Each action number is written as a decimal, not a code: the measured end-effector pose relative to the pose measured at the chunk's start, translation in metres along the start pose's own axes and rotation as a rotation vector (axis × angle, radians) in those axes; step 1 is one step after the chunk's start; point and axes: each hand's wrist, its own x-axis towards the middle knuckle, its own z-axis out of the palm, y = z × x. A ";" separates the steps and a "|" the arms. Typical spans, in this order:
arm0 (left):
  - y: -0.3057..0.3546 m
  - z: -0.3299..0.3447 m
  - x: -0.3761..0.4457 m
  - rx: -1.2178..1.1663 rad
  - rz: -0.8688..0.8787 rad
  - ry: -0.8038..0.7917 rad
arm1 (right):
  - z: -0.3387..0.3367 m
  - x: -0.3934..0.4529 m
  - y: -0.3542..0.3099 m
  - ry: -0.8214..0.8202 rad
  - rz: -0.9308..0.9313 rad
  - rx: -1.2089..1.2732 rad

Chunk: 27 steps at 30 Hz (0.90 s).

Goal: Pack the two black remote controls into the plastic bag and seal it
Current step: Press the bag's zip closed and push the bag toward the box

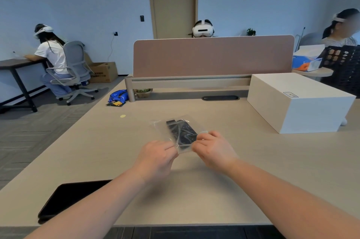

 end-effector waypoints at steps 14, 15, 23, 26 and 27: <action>0.008 -0.008 0.002 -0.010 0.021 -0.015 | -0.003 -0.019 0.023 -0.203 0.160 -0.182; 0.008 -0.010 0.002 -0.008 0.025 -0.013 | -0.004 -0.019 0.024 -0.214 0.162 -0.188; 0.008 -0.011 0.000 -0.015 0.038 -0.020 | -0.005 -0.028 0.035 -0.361 0.278 -0.267; 0.006 -0.009 -0.002 -0.021 0.031 -0.036 | -0.007 -0.034 0.038 -0.376 0.332 -0.259; 0.005 -0.008 -0.003 -0.018 0.028 -0.038 | -0.007 -0.036 0.039 -0.374 0.344 -0.258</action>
